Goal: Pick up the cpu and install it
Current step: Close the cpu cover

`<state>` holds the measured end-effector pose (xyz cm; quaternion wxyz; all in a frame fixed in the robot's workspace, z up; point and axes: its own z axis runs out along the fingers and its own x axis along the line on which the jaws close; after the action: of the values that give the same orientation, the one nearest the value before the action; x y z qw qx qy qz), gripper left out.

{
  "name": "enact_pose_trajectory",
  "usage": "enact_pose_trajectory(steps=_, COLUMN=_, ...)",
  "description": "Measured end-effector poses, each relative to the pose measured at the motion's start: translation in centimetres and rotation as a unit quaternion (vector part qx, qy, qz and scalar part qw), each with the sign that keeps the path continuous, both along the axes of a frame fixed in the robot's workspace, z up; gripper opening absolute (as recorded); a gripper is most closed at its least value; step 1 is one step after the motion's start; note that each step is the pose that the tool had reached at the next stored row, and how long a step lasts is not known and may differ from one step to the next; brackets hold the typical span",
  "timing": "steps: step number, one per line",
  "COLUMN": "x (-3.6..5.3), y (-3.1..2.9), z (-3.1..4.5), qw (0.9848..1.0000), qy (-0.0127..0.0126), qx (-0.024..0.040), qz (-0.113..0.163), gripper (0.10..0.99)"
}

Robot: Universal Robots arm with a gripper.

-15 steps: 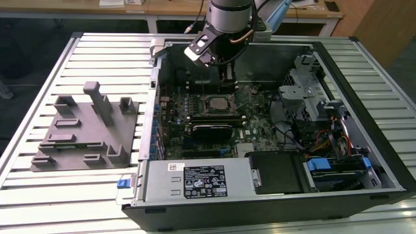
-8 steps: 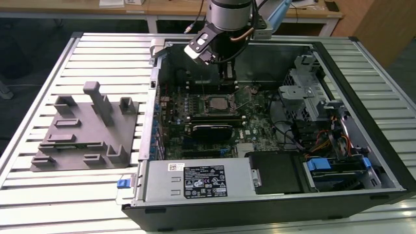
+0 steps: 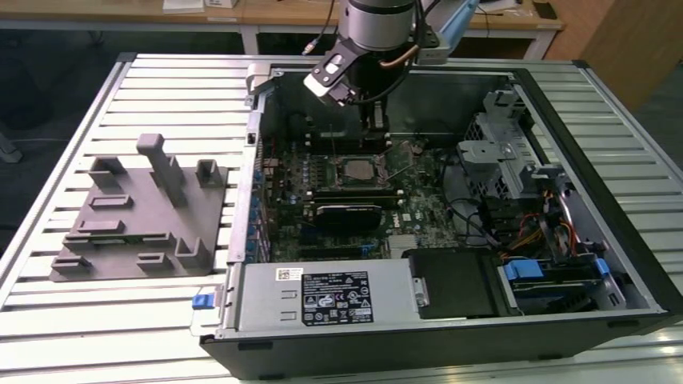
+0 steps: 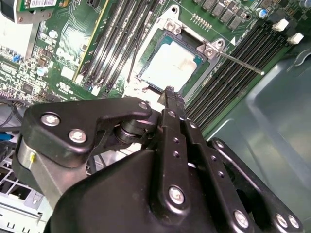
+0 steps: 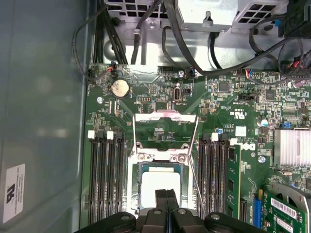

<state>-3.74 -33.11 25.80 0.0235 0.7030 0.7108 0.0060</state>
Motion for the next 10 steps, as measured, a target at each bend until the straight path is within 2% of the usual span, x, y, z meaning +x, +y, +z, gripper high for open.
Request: enact_pose_trajectory(steps=10, x=0.99, y=0.03, z=0.00, qw=1.0000, qy=0.0000, qx=0.0000, qz=0.000, gripper=0.106)
